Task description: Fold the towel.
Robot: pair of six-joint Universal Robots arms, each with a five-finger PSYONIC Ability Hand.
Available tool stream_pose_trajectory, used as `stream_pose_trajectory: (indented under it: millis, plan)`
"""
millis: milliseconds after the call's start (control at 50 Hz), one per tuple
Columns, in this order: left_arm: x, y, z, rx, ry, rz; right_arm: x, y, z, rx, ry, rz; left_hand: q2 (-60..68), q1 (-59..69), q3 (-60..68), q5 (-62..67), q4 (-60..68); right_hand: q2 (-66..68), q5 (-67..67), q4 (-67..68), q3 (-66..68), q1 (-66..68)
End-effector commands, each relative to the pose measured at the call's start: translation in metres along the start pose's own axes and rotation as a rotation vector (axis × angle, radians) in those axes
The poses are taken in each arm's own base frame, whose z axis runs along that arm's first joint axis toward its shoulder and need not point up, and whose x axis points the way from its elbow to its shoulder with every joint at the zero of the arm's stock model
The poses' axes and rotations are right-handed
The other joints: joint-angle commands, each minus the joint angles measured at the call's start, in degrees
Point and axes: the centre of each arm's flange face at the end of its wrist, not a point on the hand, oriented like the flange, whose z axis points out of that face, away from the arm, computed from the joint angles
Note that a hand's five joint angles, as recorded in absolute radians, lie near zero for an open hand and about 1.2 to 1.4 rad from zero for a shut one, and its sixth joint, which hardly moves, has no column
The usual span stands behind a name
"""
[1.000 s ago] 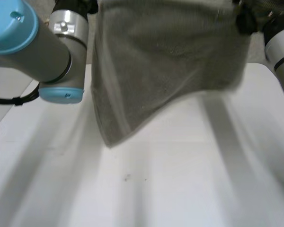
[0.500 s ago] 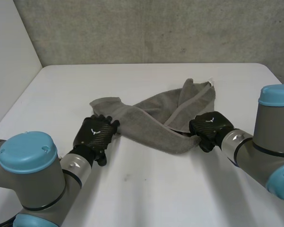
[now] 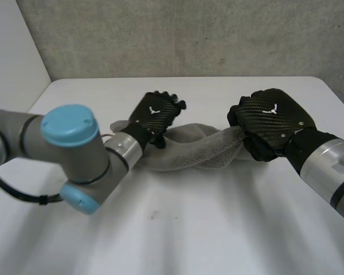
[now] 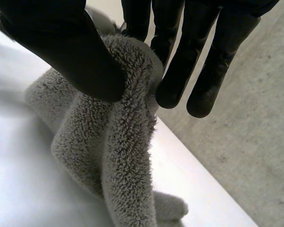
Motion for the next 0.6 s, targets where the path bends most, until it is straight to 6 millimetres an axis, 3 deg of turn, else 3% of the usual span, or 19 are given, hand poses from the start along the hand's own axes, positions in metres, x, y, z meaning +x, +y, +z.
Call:
stream_pose_trajectory:
  millis: [20, 240, 340, 480, 600]
  plan:
    - [0.004, 0.022, 0.027, -0.142, 0.121, -0.05, 0.0, -0.005, -0.009, 0.017, 0.014, -0.009, 5.84, 5.98, 5.83, 5.94, 5.92, 12.24, 13.35, 11.68, 11.75, 1.38]
    - [0.016, 0.038, 0.023, -0.301, 0.261, -0.015, -0.002, 0.005, -0.009, -0.007, 0.01, -0.064, 6.85, 6.99, 6.83, 6.95, 6.93, 12.24, 13.35, 11.68, 11.75, 1.38]
    - [0.019, 0.04, 0.016, -0.367, 0.329, 0.1, 0.001, 0.007, -0.007, -0.012, 0.019, -0.086, 25.0, 25.13, 24.98, 25.09, 25.08, 12.24, 13.35, 11.68, 11.75, 1.38]
    - [0.015, 0.035, 0.014, -0.377, 0.34, 0.148, 0.019, 0.017, 0.004, -0.032, 0.072, -0.108, 24.68, 24.82, 24.67, 24.78, 24.76, 12.24, 13.35, 11.68, 11.75, 1.38]
    - [0.009, 0.035, 0.013, -0.393, 0.334, 0.144, 0.021, 0.022, 0.01, -0.036, 0.074, -0.11, 24.01, 24.15, 24.0, 24.11, 24.09, 12.24, 13.35, 11.68, 11.75, 1.38]
